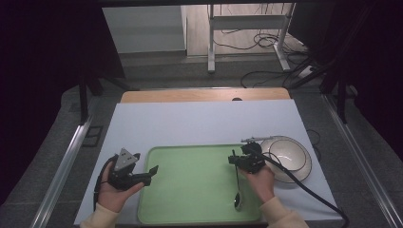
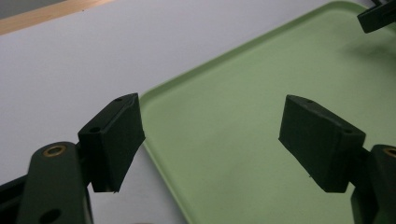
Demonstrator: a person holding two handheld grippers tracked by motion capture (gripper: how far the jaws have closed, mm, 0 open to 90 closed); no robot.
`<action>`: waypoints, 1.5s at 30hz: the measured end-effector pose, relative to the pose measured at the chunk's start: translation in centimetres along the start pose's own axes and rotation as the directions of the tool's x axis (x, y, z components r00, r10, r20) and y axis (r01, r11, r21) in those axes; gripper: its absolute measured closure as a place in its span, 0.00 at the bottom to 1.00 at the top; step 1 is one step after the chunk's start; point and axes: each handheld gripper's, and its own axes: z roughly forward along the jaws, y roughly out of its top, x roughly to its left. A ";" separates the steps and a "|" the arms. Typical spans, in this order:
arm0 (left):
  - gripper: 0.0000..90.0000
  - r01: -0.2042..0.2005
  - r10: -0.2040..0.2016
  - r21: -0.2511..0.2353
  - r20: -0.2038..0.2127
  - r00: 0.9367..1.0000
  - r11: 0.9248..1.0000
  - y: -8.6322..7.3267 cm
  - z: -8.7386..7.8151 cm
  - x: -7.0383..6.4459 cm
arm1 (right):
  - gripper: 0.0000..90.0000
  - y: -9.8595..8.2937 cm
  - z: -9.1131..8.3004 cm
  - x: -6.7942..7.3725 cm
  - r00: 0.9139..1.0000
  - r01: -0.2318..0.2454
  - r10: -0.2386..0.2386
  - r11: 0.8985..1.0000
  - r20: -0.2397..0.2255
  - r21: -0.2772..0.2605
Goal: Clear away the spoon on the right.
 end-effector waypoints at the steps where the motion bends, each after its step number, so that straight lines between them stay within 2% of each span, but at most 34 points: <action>1: 0.24 0.000 0.000 0.000 0.000 1.000 1.000 0.0 0.0 0.0 | 0.92 -0.1 0.1 0.0 1.000 0.000 0.000 1.000 0.004 0.004; 13: 0.24 0.000 0.000 0.001 0.004 1.000 1.000 0.0 0.0 0.0 | 0.89 -0.2 0.4 -0.1 1.000 0.005 -0.005 1.000 0.021 0.006; 16: 0.24 -0.001 0.001 0.002 0.005 1.000 1.000 0.0 0.1 0.0 | 0.84 -0.2 0.4 -0.1 0.999 0.013 -0.012 1.000 0.032 -0.002; 20: 0.24 -0.003 0.003 0.001 0.006 1.000 1.000 0.0 0.0 0.0 | 0.66 -0.3 0.5 0.0 0.998 0.020 -0.018 0.999 0.064 -0.025; 22: 0.24 -0.002 0.002 0.001 0.006 1.000 1.000 0.0 0.1 0.0 | 0.63 -0.3 0.4 0.0 0.998 0.023 -0.022 0.999 0.064 -0.022; 25: 0.24 -0.001 0.001 0.006 0.007 1.000 1.000 -0.1 0.2 0.1 | 0.53 -0.1 0.2 -0.1 0.995 0.029 -0.025 0.999 0.092 -0.042; 29: 0.24 0.001 -0.001 0.004 0.007 1.000 1.000 0.0 0.2 0.1 | 0.51 0.0 -0.1 -0.1 0.995 0.033 -0.027 0.998 0.098 -0.060; 32: 0.24 0.006 -0.006 0.001 0.007 1.000 1.000 0.1 0.2 0.1 | 0.46 0.1 -0.5 0.0 0.995 0.049 -0.042 0.996 0.095 -0.075; 35: 0.24 0.000 0.000 0.000 0.012 1.000 1.000 0.3 0.4 0.0 | 0.41 0.1 -0.8 0.1 0.991 0.112 -0.103 0.988 0.088 -0.103; 36: 0.24 -0.002 0.002 0.006 0.013 1.000 1.000 0.3 0.6 0.0 | 0.41 0.2 -1.2 0.1 0.983 0.159 -0.145 0.979 0.111 -0.127; 39: 0.24 -0.004 0.004 0.013 0.014 1.000 1.000 0.3 0.8 -0.1 | 0.39 0.3 -1.5 0.0 0.981 0.175 -0.161 0.974 0.107 -0.141; 43: 0.24 0.000 0.000 0.012 0.012 1.000 1.000 0.2 0.8 -0.1 | 0.37 0.6 -1.9 0.0 0.982 0.184 -0.175 0.970 0.072 -0.160; 45: 0.24 0.000 0.000 0.011 0.010 1.000 1.000 0.1 0.7 -0.1 | 0.37 0.7 -2.3 0.0 0.980 0.199 -0.195 0.964 0.042 -0.178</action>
